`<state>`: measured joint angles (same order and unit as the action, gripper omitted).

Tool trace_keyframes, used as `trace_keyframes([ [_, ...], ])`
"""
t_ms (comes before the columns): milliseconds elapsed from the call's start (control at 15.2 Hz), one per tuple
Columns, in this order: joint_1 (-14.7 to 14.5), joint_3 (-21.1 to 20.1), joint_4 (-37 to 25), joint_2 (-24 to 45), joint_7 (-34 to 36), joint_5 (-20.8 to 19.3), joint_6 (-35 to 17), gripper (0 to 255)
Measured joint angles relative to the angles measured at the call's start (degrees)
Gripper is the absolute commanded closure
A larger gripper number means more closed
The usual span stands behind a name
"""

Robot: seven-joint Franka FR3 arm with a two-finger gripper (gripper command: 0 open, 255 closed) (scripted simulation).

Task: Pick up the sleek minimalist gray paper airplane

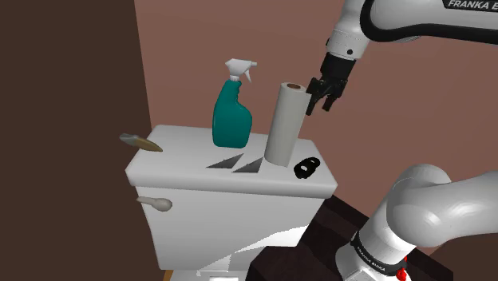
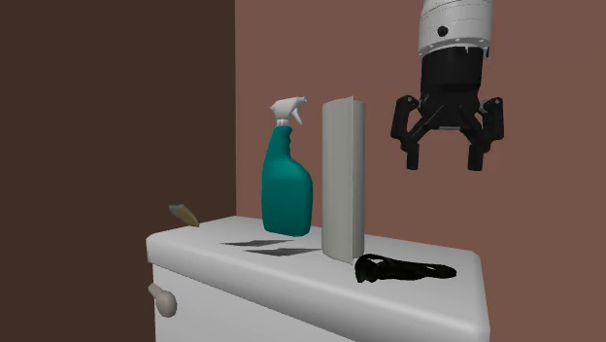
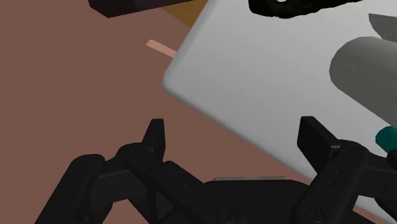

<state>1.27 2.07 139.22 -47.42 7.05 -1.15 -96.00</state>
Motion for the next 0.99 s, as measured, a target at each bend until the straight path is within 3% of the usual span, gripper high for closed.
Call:
trace_keyframes([
  [198, 0.4, -2.3, 0.5, -0.1, 4.3, 1.4, 0.1, 0],
  [594, 2.2, -13.4, 1.2, 1.0, 25.6, 8.8, 0.2, 0],
  [990, 5.4, -24.5, -3.1, 8.3, 47.6, 15.2, -1.8, 0],
])
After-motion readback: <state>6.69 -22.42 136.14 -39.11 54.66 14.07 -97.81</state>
